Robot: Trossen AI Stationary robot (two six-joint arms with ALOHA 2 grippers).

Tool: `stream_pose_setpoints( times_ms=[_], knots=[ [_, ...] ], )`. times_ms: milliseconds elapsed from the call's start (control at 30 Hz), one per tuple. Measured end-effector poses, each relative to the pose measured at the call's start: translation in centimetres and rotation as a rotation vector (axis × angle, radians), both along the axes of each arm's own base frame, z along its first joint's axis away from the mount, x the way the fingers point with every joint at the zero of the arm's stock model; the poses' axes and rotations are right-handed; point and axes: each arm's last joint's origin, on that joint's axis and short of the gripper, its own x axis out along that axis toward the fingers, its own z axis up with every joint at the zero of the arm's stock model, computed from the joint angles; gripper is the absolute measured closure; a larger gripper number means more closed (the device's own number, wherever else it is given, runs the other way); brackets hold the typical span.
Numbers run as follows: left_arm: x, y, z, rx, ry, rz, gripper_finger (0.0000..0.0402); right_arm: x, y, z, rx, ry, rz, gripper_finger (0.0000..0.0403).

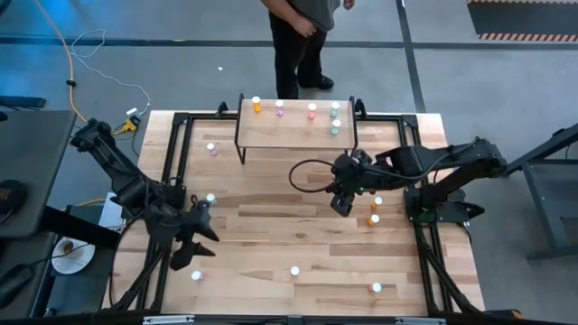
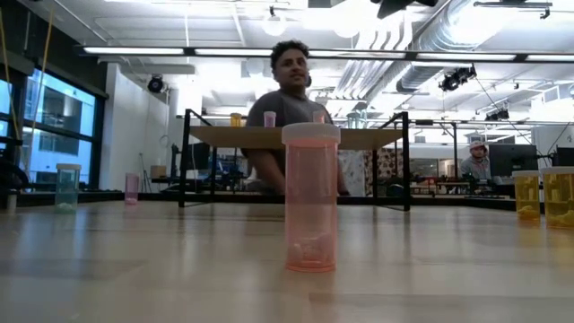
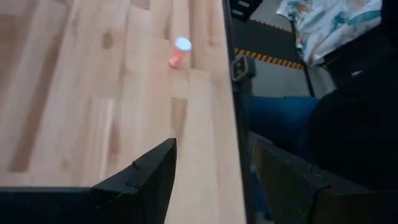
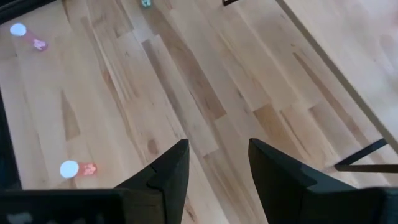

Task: Pick and place medicine bottles onto shelf by color
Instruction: Put the bottom purple pill bottle on the shelf aligned with the other purple pill bottle

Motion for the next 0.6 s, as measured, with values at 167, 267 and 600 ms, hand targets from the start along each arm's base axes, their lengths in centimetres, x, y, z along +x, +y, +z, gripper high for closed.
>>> stream_pose_setpoints(
  times_ms=[167, 267, 600],
  knots=[
    [-0.8, -1.3, -0.2, -0.036, 0.019, -0.01, 0.02, -0.1, 0.6, 0.0, 0.015, -0.005, 0.002, 0.0245],
    [-1.1, -2.0, -0.4, -0.059, 0.04, -0.02, 0.02, -0.2, 1.0, 0.0, 0.026, -0.007, 0.002, 0.0245],
    [-1.8, -4.5, -1.6, -0.089, 0.126, -0.037, 0.02, -0.3, 1.8, -0.1, 0.044, -0.011, 0.005, 0.0245]
  ],
)
